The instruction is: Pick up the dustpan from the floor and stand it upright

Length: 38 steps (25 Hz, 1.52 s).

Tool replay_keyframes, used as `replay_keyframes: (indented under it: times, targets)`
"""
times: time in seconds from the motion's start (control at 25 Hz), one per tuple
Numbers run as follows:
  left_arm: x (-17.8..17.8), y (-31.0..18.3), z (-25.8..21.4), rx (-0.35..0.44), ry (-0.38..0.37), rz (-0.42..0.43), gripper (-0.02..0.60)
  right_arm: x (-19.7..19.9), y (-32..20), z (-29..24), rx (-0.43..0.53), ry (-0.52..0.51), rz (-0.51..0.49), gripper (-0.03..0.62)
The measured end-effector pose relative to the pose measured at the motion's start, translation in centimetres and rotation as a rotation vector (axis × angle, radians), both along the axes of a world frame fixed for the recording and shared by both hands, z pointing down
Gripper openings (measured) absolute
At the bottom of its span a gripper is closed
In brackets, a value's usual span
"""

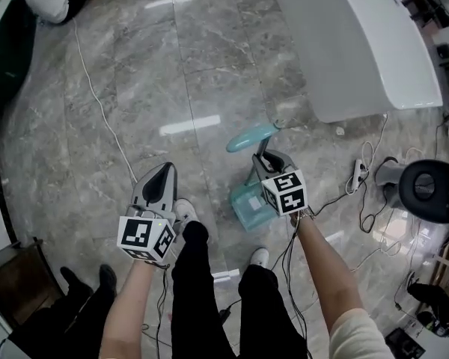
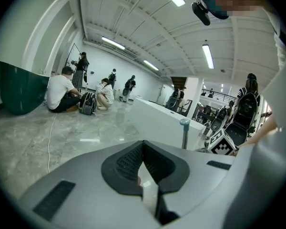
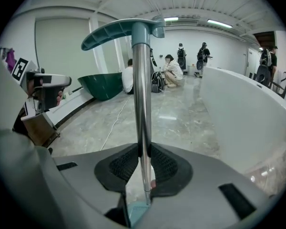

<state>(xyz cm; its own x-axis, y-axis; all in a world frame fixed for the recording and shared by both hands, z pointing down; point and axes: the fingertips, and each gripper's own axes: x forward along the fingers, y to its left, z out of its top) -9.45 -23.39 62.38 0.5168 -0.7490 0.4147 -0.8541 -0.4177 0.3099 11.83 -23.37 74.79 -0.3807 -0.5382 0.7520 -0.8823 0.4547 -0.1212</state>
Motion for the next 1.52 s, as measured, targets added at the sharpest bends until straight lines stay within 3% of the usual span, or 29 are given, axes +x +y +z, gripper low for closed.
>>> replay_keyframes:
  times: [0.28,0.52,0.68,0.96,1.04,1.12,1.24,1.32,1.4,1.52]
  targets:
    - [3.1,9.2,-4.1,0.063,0.010,-0.160,0.009,3.0,9.4,-3.5,0.041,-0.079,0.006,0.093]
    - [8.6,19.6,-5.2,0.077,-0.017,-0.164,0.009,6.1,16.6,-3.9,0.009,-0.185,0.063,0.094]
    - [11.4,24.6,-5.8,0.039,0.002,-0.152,0.009,9.6,20.1,-3.8,-0.101,-0.190,0.158,0.095]
    - [10.0,30.2,-8.3,0.050,-0.012,-0.121,0.009,10.4,24.4,-4.8,-0.135,-0.187,0.176,0.099]
    - [8.9,31.1,-8.9,0.063,-0.007,-0.135,0.009,9.4,25.0,-5.3,-0.139,-0.201,0.147,0.202]
    - [8.2,31.7,-9.2,0.073,-0.013,-0.145,0.009,8.5,25.1,-5.7,-0.118,-0.203,0.119,0.218]
    - [8.5,32.3,-8.8,0.070,-0.016,-0.150,0.009,9.5,25.2,-6.2,-0.089,-0.200,0.161,0.216]
    - [9.0,32.3,-9.2,0.059,-0.001,-0.162,0.009,10.6,26.0,-7.0,-0.100,-0.209,0.195,0.185]
    - [9.3,32.3,-11.1,0.059,0.013,-0.174,0.009,11.1,26.7,-9.1,-0.106,-0.236,0.215,0.017]
    - [8.7,31.9,-15.8,0.086,0.028,-0.195,0.009,9.5,26.4,-15.2,-0.072,-0.293,0.193,0.017]
